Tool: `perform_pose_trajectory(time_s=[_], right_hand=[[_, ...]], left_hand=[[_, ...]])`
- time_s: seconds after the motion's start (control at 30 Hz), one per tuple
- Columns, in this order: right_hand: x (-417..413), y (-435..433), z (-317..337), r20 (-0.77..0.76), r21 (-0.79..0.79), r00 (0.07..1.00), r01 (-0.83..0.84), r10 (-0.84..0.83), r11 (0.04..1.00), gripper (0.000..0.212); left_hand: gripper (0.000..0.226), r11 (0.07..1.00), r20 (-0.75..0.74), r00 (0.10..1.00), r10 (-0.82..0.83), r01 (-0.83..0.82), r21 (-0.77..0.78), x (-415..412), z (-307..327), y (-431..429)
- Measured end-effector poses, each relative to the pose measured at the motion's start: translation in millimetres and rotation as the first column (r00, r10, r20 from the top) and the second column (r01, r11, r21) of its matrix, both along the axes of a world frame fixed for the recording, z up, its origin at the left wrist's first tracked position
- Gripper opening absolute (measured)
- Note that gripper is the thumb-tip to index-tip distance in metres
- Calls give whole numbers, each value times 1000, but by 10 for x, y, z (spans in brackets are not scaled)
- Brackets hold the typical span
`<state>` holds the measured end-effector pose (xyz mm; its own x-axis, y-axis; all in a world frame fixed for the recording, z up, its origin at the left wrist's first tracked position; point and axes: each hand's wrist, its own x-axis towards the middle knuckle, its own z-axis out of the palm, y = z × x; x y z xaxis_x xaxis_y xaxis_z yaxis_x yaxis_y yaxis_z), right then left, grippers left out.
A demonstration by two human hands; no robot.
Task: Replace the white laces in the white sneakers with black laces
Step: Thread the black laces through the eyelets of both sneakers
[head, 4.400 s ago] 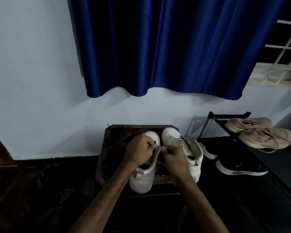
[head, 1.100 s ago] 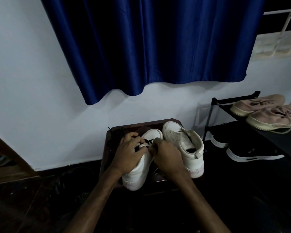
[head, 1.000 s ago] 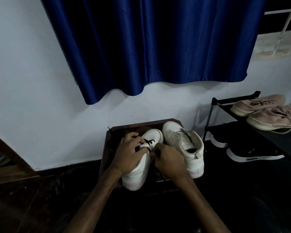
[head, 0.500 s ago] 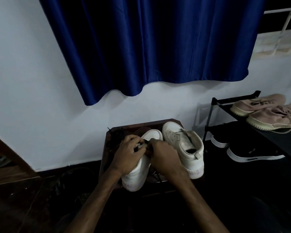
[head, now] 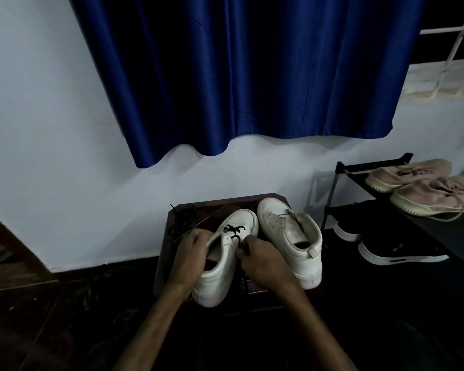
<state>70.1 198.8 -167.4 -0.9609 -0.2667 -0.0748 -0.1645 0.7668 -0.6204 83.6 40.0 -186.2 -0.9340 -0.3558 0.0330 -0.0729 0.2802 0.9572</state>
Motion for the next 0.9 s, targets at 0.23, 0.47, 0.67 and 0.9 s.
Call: perform_pose_trajectory(time_s=[0.23, 0.47, 0.67, 0.9], right_hand=[[-263, -6, 104, -129, -58, 983, 126, -133, 990, 25], [-309, -9, 108, -311, 54, 942, 148, -125, 987, 18], [-298, 28, 267, -238, 125, 965, 144, -111, 982, 31], [-310, 86, 392, -147, 48, 982, 130, -121, 990, 26]], left_hand=[[21, 997, 48, 996, -73, 71, 37, -30, 19, 177], [12, 991, 26, 999, 39, -36, -130, -99, -212, 120], [25, 952, 123, 992, 23, -60, 300, -66, 8, 42], [11, 982, 180, 977, -117, 86, 170, -42, 306, -139]])
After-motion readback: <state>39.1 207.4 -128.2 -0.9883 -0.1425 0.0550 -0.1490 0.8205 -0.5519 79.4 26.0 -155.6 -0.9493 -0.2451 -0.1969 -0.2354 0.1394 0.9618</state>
